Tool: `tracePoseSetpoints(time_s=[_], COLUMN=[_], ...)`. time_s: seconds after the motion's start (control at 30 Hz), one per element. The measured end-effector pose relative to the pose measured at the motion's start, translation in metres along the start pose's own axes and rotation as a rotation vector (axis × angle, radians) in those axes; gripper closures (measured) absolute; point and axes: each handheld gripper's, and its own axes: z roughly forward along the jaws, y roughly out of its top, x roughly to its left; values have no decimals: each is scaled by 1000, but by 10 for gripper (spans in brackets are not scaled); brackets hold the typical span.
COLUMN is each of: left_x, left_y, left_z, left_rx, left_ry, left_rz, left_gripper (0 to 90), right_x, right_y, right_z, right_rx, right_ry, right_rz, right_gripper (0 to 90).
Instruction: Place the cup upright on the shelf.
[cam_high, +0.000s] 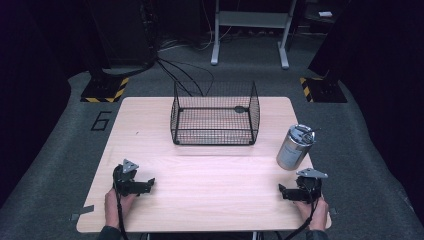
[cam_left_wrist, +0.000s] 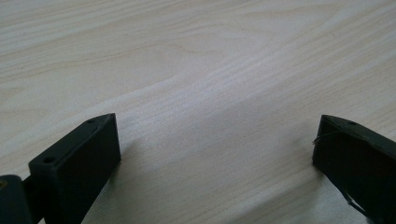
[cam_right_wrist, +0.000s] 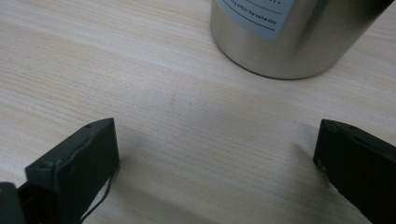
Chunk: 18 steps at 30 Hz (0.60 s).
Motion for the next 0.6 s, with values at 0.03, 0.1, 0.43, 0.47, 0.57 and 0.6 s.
tracePoseSetpoints(time_s=[0.03,0.1,0.43,0.47,0.57,0.6], left_x=[0,0,0,0,0,0], left_y=[0,0,0,0,1,1], left_z=[0,0,1,1,1,1], left_rx=[0,0,-4,-3,-3,-3], left_ry=[0,0,2,2,2,2], left_rz=[0,0,-3,-3,-3,-3], left_gripper=[8,8,8,8,8,8], right_x=[0,0,1,1,2,1], right_y=[0,0,0,0,2,1], right_z=[0,0,0,-1,0,0], right_rx=[-4,4,0,7,8,14], right_ry=[1,3,-15,-13,-15,-21], right_rz=[7,4,12,11,37,20], right_gripper=[0,0,0,0,0,0])
